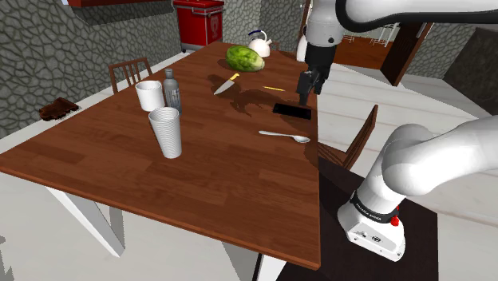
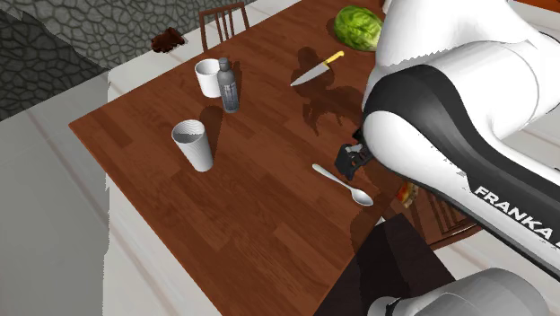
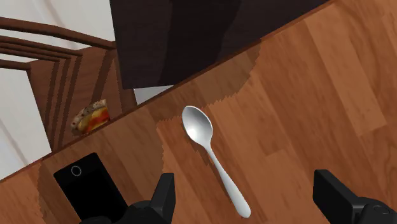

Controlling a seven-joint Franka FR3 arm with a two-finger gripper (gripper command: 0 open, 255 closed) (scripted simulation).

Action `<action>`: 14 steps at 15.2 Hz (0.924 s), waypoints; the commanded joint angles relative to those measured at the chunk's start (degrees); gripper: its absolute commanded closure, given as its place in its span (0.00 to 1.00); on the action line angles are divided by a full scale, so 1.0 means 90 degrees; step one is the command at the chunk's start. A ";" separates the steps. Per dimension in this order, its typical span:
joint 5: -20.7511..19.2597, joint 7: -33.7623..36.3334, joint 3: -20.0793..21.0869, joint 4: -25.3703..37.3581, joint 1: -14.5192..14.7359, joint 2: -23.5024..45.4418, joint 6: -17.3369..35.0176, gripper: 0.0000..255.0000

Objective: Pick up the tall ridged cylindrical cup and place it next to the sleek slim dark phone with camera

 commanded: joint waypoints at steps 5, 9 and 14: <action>0.0210 0.0361 0.0386 0.0402 0.0160 0.0755 0.0419 0.00; 0.0322 0.0714 0.0757 0.0913 0.0275 0.1547 0.0768 0.00; 0.0310 0.1169 0.1201 0.1703 0.0376 0.2577 0.1087 0.00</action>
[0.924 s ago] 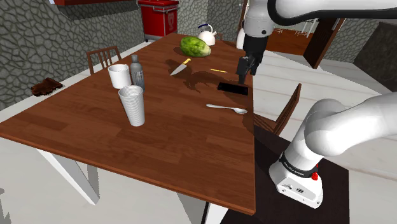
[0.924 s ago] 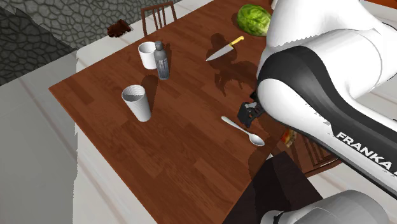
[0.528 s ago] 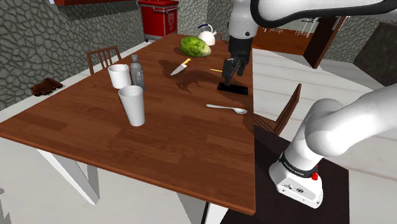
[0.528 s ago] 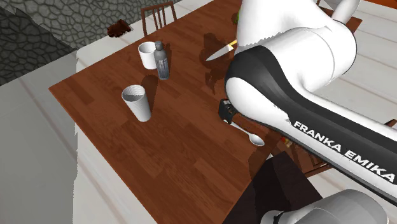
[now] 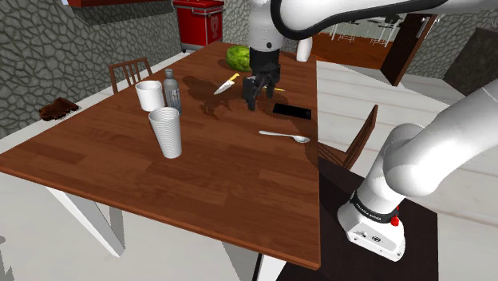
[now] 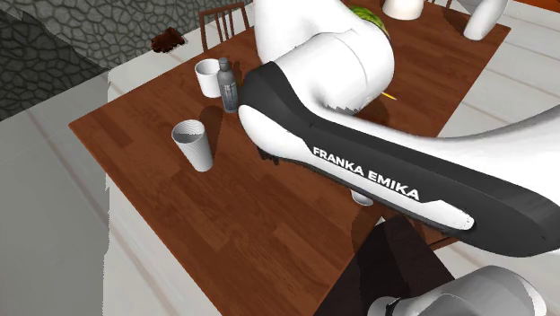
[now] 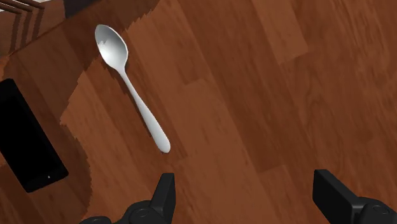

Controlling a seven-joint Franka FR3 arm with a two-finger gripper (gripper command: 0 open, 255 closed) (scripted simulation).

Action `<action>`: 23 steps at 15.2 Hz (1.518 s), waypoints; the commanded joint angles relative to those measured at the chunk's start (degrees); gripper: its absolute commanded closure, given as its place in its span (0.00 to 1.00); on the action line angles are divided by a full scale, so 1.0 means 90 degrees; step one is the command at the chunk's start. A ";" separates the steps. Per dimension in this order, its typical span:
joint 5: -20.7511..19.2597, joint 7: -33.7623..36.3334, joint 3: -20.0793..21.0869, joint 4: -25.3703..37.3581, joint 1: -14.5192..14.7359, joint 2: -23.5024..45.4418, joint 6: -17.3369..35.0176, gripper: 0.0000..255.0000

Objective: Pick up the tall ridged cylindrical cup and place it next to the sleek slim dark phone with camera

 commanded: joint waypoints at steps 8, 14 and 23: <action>-0.0412 0.0891 0.0724 0.1813 0.0199 0.1961 0.0220 0.00; -0.1002 0.1493 0.1058 0.3403 0.0515 0.3419 0.0033 0.00; -0.2023 0.2017 0.1142 0.6740 0.1545 0.5907 -0.0921 0.00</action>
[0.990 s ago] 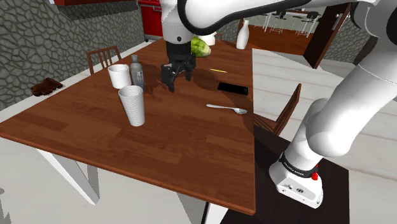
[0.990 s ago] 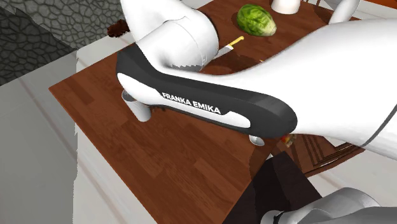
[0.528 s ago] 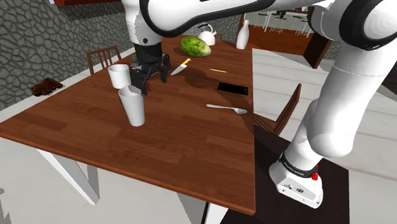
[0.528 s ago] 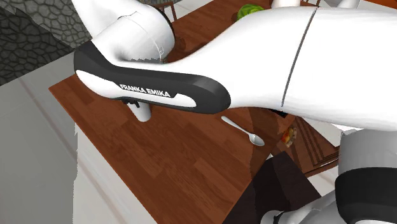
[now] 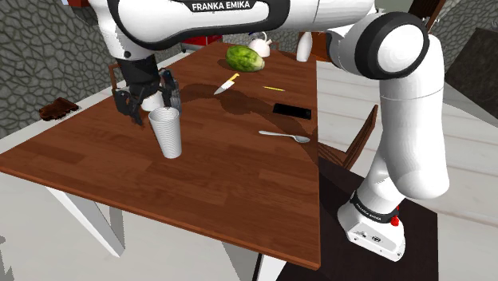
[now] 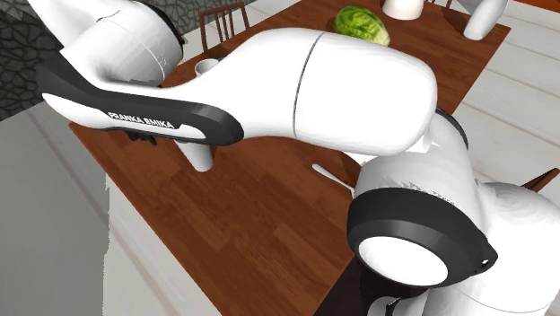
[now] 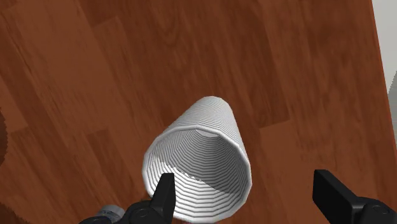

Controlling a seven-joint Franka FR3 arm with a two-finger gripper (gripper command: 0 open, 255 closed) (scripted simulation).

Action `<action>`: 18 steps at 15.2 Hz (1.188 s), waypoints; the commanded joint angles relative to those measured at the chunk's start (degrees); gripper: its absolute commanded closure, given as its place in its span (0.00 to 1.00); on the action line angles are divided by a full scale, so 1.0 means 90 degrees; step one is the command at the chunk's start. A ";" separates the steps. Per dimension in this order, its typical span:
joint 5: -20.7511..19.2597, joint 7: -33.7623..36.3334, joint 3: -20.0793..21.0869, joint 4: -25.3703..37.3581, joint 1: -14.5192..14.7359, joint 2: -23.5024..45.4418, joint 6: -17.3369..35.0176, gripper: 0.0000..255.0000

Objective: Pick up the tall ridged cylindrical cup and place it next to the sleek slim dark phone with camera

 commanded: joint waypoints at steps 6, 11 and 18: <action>-0.0075 0.0072 -0.0028 -0.0271 -0.0003 0.0162 0.0428 0.00; -0.0078 0.0085 -0.0034 -0.0411 -0.0029 0.0159 0.0563 0.00; -0.0078 0.0085 -0.0034 -0.0411 -0.0029 0.0159 0.0562 1.00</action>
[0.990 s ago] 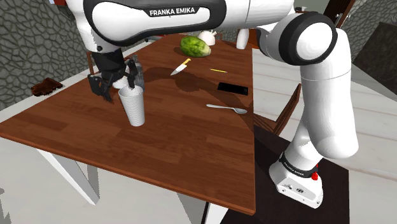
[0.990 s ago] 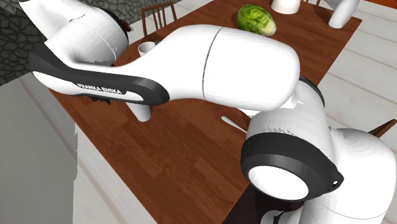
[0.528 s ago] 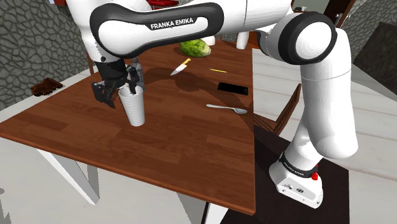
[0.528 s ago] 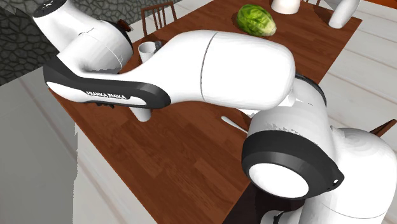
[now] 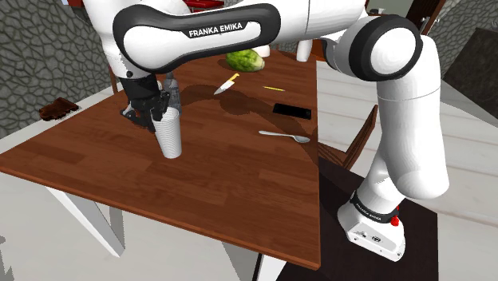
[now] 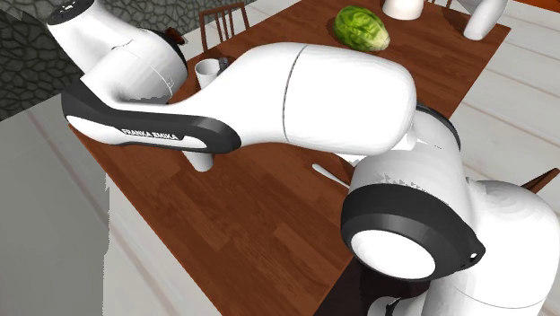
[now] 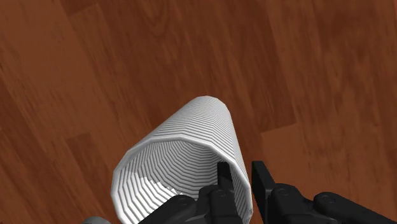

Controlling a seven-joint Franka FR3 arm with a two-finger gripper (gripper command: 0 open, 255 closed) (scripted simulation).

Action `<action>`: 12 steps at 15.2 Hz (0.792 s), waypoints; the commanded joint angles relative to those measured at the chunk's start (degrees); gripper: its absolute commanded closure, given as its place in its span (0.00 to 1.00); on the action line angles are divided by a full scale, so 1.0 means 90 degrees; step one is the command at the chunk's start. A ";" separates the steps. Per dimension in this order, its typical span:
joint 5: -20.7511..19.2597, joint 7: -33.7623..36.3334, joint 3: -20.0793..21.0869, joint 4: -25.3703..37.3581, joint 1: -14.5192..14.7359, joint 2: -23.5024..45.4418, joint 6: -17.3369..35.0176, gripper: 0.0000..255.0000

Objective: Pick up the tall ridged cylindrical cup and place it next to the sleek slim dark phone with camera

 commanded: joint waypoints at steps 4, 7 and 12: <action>0.0000 0.0001 0.0000 0.0000 0.0000 0.0000 0.0000 1.00; 0.0000 0.0000 0.0000 0.0000 0.0000 0.0000 0.0001 1.00; 0.0003 -0.0072 0.0005 0.0500 0.0072 0.0043 -0.0446 1.00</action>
